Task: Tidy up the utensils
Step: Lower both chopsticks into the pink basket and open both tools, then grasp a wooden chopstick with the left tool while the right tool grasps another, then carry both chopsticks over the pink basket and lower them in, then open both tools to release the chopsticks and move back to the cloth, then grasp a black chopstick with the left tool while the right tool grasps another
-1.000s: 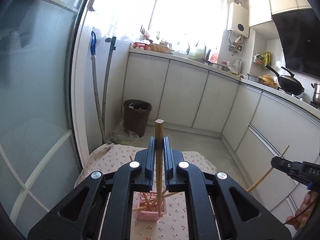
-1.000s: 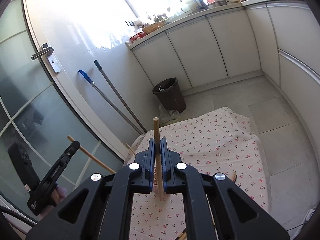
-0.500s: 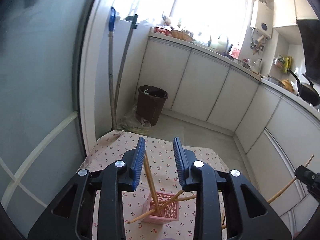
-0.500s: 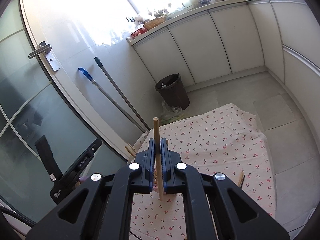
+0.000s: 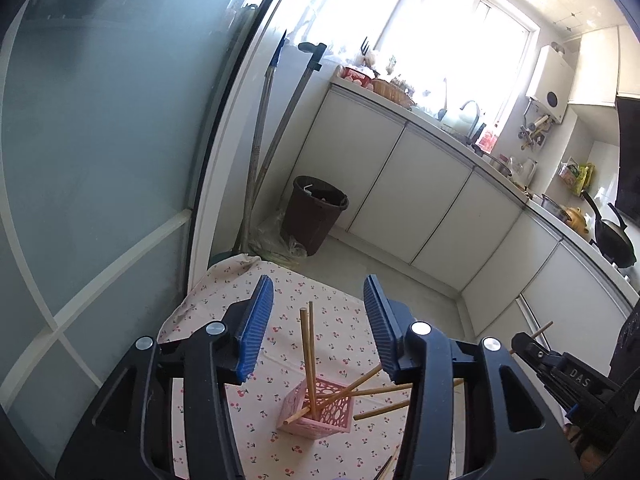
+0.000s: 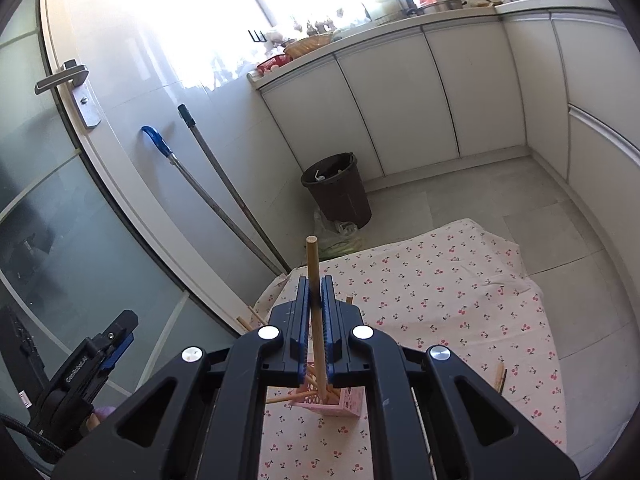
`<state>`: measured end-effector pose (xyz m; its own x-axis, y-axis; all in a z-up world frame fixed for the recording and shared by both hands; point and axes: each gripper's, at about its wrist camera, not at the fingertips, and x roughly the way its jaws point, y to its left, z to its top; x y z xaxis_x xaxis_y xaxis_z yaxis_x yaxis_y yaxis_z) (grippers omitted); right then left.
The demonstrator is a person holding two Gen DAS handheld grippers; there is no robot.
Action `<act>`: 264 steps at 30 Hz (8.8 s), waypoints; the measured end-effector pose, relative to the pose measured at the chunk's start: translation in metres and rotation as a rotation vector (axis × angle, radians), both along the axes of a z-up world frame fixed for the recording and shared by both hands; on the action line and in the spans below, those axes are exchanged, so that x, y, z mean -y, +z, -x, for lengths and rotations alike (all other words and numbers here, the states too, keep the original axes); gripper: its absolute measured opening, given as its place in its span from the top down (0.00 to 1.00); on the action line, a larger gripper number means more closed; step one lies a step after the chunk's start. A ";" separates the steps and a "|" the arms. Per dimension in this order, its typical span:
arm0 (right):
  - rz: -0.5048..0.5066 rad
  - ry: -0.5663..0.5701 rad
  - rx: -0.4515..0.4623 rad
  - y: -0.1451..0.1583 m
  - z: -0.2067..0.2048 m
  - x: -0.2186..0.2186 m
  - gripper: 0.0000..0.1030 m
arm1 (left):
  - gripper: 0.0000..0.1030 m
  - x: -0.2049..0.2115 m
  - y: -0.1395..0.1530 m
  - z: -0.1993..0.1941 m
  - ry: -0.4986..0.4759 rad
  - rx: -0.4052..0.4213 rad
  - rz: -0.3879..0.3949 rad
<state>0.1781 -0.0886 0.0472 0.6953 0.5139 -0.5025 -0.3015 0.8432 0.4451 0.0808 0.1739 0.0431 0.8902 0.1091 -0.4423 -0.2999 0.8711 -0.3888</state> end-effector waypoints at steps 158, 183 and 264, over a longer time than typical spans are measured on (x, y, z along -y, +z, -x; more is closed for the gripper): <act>-0.008 0.011 0.007 0.007 0.036 0.087 0.92 | 0.96 0.098 0.040 0.011 -0.398 0.016 -0.221; -0.065 0.036 0.071 0.030 0.021 0.037 0.92 | 0.61 0.034 0.040 0.004 -0.114 0.012 -0.153; 0.133 -0.205 -0.472 -0.149 0.044 0.173 0.10 | 0.82 0.244 -0.281 -0.142 -0.672 -0.856 -0.325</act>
<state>0.1344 -0.2620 -0.1017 0.4575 0.3015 -0.8365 0.0829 0.9222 0.3777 0.2225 -0.0699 -0.2377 0.2306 -0.0554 -0.9715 0.2079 0.9781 -0.0064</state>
